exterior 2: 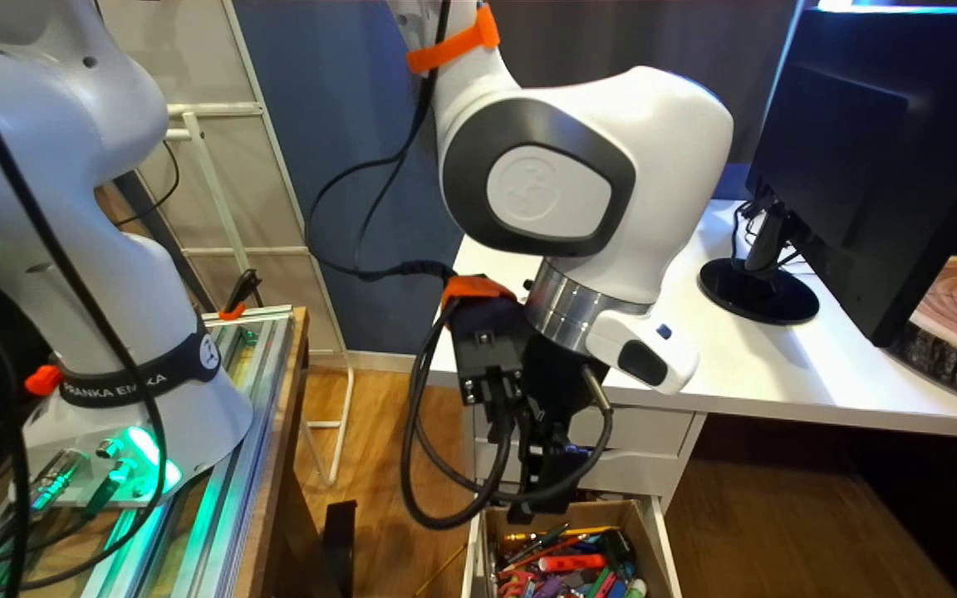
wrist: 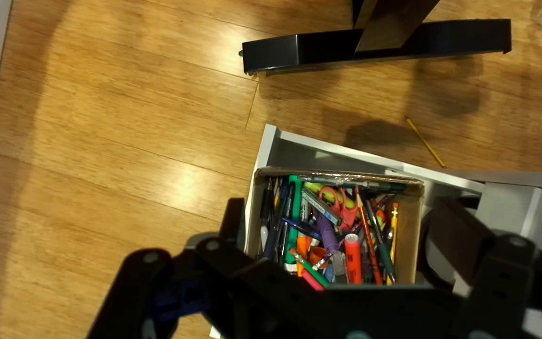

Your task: Take the marker out of the drawer

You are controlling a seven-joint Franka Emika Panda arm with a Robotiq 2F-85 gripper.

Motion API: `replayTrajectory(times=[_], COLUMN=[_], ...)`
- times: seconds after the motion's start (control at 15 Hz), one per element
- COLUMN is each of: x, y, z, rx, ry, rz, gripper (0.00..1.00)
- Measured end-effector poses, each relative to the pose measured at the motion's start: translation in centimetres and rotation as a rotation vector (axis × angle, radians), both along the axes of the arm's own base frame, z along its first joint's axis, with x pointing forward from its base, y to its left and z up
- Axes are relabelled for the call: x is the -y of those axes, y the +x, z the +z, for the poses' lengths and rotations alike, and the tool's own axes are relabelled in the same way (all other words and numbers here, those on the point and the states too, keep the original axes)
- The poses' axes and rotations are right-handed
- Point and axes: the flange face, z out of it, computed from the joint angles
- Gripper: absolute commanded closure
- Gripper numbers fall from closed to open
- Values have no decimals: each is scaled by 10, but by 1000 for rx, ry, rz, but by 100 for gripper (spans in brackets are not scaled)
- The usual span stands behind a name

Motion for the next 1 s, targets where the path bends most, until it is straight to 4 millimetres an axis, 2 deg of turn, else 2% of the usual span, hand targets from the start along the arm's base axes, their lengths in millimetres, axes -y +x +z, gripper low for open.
replayTrajectory(times=[0.6, 0.73, 1.0], x=[0, -3, -8], y=[4, 5, 12], z=[-5, -15, -49], rx=[-5, -24, -71], ry=[4, 9, 18], rz=[5, 8, 14], gripper=[0, 0, 0])
